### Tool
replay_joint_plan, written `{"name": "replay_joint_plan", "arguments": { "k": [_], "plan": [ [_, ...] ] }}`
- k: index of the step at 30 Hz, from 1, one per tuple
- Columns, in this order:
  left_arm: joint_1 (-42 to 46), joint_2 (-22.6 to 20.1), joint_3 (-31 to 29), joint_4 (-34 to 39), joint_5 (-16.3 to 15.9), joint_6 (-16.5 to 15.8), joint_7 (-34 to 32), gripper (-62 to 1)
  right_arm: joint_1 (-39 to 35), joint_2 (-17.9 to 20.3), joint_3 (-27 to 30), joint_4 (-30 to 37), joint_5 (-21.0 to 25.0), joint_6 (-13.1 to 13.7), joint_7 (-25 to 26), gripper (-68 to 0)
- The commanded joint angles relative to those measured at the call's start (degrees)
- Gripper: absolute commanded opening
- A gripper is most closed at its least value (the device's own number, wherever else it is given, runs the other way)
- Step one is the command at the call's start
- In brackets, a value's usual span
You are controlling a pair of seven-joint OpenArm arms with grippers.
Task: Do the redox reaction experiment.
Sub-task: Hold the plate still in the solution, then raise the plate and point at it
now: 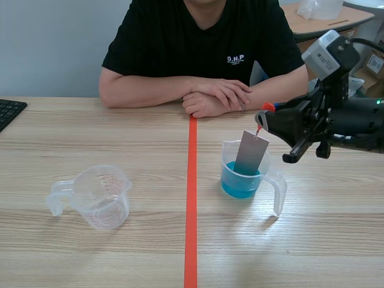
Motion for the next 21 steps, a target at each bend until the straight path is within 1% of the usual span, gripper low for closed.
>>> {"name": "replay_joint_plan", "arguments": {
  "k": [1,6,14,21],
  "plan": [
    [0.0,-0.33,-0.09,0.33,-0.37,-0.17,-0.79,-56.0,0.5,1.44,1.4,2.1,2.05,-0.2,0.33,-66.2],
    [0.0,-0.33,-0.09,0.33,-0.37,-0.17,-0.79,-56.0,-0.15,1.9,3.21,5.35,5.49,-0.17,-2.34,-66.2],
    [0.0,-0.33,-0.09,0.33,-0.37,-0.17,-0.79,-56.0,-1.7,1.88,7.19,11.69,9.42,-0.17,-6.58,-66.2],
    [0.0,-0.33,-0.09,0.33,-0.37,-0.17,-0.79,-56.0,-1.7,1.88,10.8,15.8,14.51,-0.2,-10.88,-66.2]
  ]
}}
